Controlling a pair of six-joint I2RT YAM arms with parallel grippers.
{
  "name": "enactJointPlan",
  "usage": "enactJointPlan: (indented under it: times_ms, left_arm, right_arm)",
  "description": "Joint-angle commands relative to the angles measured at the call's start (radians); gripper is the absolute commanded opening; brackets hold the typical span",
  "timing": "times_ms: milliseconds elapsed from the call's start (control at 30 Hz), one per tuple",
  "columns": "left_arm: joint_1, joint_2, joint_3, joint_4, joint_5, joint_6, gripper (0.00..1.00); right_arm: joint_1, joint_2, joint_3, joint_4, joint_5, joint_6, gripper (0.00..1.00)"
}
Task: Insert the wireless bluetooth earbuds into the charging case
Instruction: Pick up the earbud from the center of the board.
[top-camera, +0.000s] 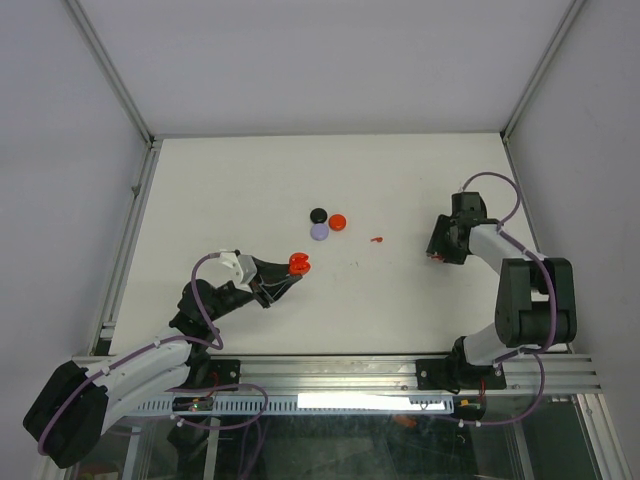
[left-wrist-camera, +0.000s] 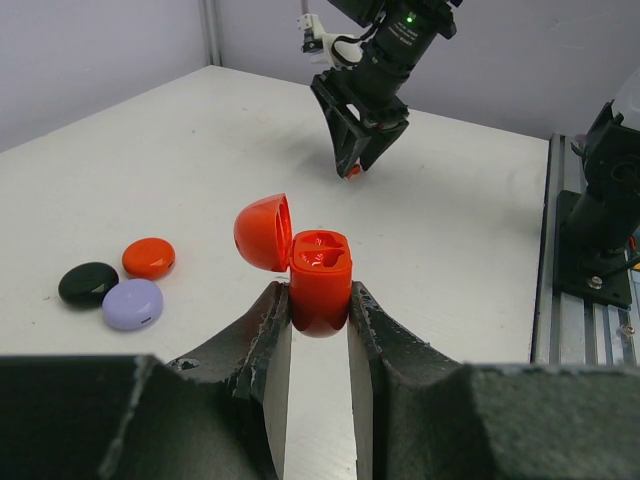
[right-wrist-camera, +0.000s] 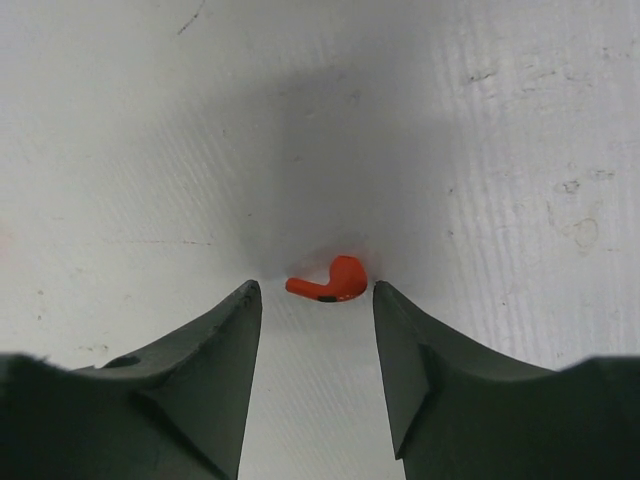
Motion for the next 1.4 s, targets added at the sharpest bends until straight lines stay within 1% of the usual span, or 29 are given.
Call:
enactJointPlan:
  times_ms: [0, 267, 600, 867, 1100, 1233, 1367]
  left_arm:
    - [-0.009, 0.001, -0.003, 0.027, 0.015, 0.024, 0.00]
    - [-0.009, -0.001, -0.001, 0.023, 0.016, 0.026, 0.00]
    - [-0.009, 0.010, 0.001, 0.026, 0.020, 0.026, 0.00]
    - [-0.009, 0.012, 0.001, 0.027, 0.016, 0.026, 0.00]
    - [-0.009, 0.004, -0.003, 0.023, 0.001, 0.026, 0.00]
    - [-0.009, -0.004, -0.005, 0.021, -0.007, 0.026, 0.00]
    - [-0.008, -0.004, -0.006, 0.020, -0.021, 0.025, 0.00]
  right_arm:
    - [0.017, 0.020, 0.047, 0.013, 0.001, 0.032, 0.51]
    - [0.038, 0.061, 0.091, -0.004, 0.019, 0.016, 0.50]
    - [0.066, 0.114, 0.135, -0.077, 0.086, -0.020, 0.42]
    - [0.088, 0.168, 0.174, -0.132, 0.130, -0.037, 0.39]
    - [0.100, 0.202, 0.192, -0.156, 0.154, -0.049, 0.34]
    - [0.113, 0.218, 0.199, -0.172, 0.195, -0.054, 0.32]
    - [0.121, 0.225, 0.200, -0.172, 0.200, -0.055, 0.27]
